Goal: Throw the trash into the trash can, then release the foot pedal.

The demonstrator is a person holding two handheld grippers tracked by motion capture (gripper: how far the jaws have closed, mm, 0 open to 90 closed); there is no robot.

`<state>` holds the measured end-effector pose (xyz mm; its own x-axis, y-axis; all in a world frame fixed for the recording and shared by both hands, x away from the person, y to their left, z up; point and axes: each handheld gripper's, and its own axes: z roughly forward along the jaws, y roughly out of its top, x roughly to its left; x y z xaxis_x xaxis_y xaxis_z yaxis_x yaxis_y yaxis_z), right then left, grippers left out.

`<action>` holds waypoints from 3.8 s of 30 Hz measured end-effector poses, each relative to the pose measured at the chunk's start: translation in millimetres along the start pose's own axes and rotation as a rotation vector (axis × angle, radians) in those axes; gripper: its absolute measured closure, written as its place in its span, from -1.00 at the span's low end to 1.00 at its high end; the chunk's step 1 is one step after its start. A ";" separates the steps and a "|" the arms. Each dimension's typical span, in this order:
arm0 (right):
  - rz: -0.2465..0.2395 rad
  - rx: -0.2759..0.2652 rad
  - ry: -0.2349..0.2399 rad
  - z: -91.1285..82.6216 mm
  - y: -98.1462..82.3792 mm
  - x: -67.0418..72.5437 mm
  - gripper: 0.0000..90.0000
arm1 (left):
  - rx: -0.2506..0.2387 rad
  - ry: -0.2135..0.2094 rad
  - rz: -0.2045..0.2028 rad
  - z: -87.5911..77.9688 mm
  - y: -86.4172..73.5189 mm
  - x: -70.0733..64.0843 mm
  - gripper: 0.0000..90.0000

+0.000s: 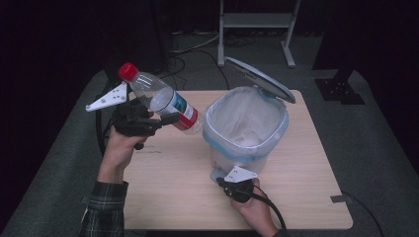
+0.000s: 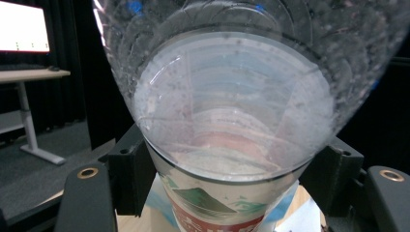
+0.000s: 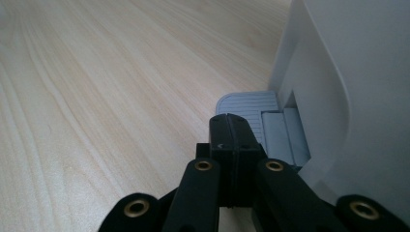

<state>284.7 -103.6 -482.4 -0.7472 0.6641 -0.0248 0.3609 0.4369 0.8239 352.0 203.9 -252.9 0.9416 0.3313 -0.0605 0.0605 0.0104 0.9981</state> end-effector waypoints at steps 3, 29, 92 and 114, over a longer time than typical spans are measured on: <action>0.000 0.000 0.000 0.0 0.0 0.0 0.98 | -0.006 -0.009 0.003 3.7 5.0 0.9 -0.35; 0.000 0.000 0.000 0.0 0.0 0.0 0.98 | 0.012 -0.101 0.013 70.4 17.4 6.8 -0.35; -0.009 -0.004 0.002 0.1 0.0 -0.8 0.98 | 0.101 -0.083 0.025 109.3 -22.9 17.4 -0.62; -0.009 -0.005 0.002 0.0 -0.1 -0.9 0.98 | 0.150 -0.002 0.057 64.5 -33.0 2.3 -0.79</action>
<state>285.3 -104.2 -482.5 -0.7513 0.6592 -0.0310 0.3516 0.4395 0.8266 373.6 143.5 -286.6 0.9454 0.3258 -0.0039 0.0556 -0.1495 0.9872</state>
